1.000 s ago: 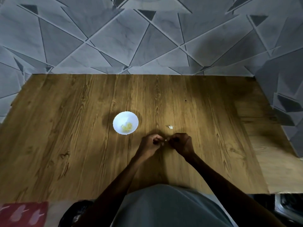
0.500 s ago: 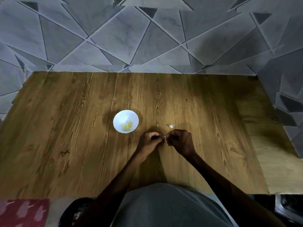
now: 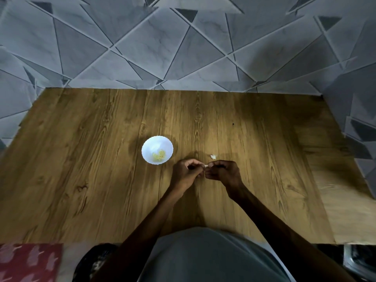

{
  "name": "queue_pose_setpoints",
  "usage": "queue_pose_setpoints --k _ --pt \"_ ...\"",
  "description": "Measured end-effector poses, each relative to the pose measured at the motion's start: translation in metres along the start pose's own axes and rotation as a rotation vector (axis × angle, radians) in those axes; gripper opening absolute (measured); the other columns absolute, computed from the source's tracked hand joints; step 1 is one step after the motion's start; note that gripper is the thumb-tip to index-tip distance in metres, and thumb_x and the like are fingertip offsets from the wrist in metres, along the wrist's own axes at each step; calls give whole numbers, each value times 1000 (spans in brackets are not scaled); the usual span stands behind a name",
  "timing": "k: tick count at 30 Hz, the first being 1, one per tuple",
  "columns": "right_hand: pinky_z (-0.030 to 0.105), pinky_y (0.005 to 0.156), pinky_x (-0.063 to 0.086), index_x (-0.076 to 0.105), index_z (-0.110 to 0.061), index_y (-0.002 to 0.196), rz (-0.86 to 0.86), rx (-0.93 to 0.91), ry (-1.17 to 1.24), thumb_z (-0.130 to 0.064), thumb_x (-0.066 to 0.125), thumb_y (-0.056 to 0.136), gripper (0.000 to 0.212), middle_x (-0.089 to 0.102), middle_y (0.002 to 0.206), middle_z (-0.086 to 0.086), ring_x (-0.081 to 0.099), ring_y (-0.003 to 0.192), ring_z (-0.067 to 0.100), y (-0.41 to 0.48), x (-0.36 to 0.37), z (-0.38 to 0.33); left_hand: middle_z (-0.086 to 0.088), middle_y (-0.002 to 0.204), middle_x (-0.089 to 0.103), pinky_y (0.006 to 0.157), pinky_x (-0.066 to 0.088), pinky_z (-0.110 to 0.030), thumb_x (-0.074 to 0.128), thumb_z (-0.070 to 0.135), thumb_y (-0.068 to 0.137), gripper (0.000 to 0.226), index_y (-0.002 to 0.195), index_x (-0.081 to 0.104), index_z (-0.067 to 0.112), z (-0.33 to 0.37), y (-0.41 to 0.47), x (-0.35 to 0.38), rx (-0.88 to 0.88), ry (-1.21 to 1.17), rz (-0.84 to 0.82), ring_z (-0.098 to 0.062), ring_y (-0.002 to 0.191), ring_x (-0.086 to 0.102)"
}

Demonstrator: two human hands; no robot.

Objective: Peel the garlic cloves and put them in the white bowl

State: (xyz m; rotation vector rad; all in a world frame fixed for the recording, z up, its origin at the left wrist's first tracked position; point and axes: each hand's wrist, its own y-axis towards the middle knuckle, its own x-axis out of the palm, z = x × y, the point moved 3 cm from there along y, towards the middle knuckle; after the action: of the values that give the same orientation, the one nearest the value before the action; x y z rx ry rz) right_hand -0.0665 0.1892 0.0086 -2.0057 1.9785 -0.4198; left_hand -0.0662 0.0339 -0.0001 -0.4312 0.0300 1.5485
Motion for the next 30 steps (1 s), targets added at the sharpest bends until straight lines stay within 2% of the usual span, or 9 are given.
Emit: queue_pose_setpoints --k 3,5,7,9,13,16,20,25,30 --pt "26 62 58 70 5 92 38 -14 -40 5 58 92 12 75 81 13 74 72 22 -1 0 0 5 80 73 68 50 -13 69 14 85 7 89 75 13 5 -4 0 79 109 33 1 71 65" --pt "26 59 59 71 0 87 81 -107 -205 6 58 91 15 74 76 10 73 67 19 -1 1 2 7 82 72 66 43 -3 71 13 84 6 89 75 15 13 -8 2 152 242 70 6 70 61" --pt "27 58 59 70 -9 82 120 -216 -427 3 61 90 17 71 71 4 70 61 14 0 3 2 10 82 70 64 41 -1 71 15 85 6 89 74 15 17 -11 5 178 333 98 6 70 58" --pt "28 58 60 67 -17 79 148 -258 -539 1 62 89 21 70 70 0 69 59 11 0 5 2 13 79 68 63 42 -2 70 17 86 4 87 73 17 15 -11 7 130 316 115 7 70 59" --pt "36 60 61 67 -11 80 150 -229 -392 7 56 89 23 71 72 9 70 62 18 -2 5 -1 5 77 71 69 55 -18 69 16 87 3 86 72 17 5 -7 4 -59 97 92 -7 72 67" --pt "35 58 61 66 -12 78 146 -258 -432 7 56 89 24 70 69 5 68 59 15 -3 5 -2 13 74 68 68 50 -14 70 16 85 3 86 73 17 11 -7 3 45 221 79 4 70 62" --pt "37 59 61 63 -17 75 170 -241 -506 4 58 89 25 68 68 2 68 58 14 2 2 -1 10 78 70 70 51 -20 72 16 82 3 84 74 17 12 -7 3 93 268 106 -1 75 64" --pt "42 65 62 67 -13 78 62 -197 -502 2 58 92 22 71 73 9 71 65 21 3 0 -8 8 82 71 68 45 -11 71 15 83 6 88 75 16 9 -7 1 89 287 95 -1 76 63" --pt "40 65 62 72 -11 76 17 -184 -467 -5 64 90 17 73 71 6 72 64 19 0 -1 -12 9 80 71 68 46 -13 72 15 84 4 87 74 17 9 -6 0 110 297 97 1 75 63"
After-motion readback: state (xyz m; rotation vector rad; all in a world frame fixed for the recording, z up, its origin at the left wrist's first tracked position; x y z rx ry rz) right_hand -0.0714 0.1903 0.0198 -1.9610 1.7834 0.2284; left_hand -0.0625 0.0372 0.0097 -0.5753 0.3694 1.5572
